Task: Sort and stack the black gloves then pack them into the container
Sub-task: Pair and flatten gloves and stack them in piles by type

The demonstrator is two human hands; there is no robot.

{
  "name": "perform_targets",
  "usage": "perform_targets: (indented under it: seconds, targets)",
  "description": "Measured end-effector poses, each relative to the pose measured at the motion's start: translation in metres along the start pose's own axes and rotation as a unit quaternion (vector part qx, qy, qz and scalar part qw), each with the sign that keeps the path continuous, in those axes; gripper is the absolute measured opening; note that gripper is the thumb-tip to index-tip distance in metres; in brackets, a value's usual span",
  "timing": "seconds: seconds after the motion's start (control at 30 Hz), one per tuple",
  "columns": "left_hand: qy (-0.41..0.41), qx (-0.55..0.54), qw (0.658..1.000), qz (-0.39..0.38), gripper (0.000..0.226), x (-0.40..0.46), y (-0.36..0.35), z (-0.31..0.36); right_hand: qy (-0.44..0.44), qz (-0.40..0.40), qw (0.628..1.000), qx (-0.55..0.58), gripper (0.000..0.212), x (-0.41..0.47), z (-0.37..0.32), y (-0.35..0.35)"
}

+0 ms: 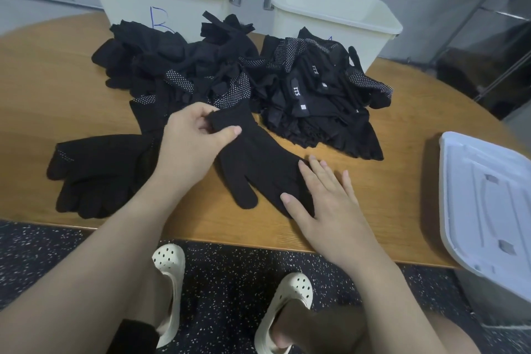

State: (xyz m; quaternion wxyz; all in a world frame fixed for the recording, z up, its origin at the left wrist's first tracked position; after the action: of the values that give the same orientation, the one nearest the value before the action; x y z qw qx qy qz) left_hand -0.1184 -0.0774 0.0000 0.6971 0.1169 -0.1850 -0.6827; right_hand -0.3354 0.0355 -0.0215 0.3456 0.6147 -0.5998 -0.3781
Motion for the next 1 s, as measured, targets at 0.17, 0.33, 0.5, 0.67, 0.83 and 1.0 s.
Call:
perform_targets:
  seconds: [0.17,0.33,0.5,0.67,0.83,1.0]
  targets:
    - [-0.024,-0.002,0.996,-0.083,0.01,-0.011,-0.015,-0.002,-0.005,-0.007,1.0,-0.012,0.078,0.005,-0.002,-0.004]
    - [-0.095,0.09,0.991,-0.013,0.047,-0.024,-0.019,0.01,-0.006,-0.004,1.0,-0.011,0.078,0.005,-0.003,-0.004]
    - [-0.205,0.111,0.971,-0.046,0.029,-0.049,-0.039,0.027,0.003,0.027,0.999,0.02,0.085,0.005,-0.002,-0.002]
    - [-0.236,0.144,0.955,-0.111,0.035,-0.063,-0.054,0.026,0.0,0.039,0.998,0.039,0.092,0.004,0.004,0.0]
    - [-0.273,0.194,0.929,-0.157,0.042,-0.068,-0.061,0.022,-0.016,0.043,0.997,0.065,0.101,0.003,0.006,0.005]
    - [-0.299,0.214,0.912,-0.181,0.042,-0.069,-0.06,0.018,-0.046,0.041,0.994,0.086,0.108,0.0,0.013,0.013]
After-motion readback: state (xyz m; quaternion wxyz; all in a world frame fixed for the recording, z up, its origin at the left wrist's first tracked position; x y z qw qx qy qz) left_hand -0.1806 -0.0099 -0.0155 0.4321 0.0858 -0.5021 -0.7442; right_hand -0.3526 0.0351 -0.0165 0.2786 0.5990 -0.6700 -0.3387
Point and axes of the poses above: each hand's wrist, its own x-axis towards the middle knuckle, its own y-axis out of the back of the hand, z = x × y, the point moved 5 cm from there along x, towards the middle knuckle, and after that the axes turned 11 degrees about x, right-handed, at the moved point
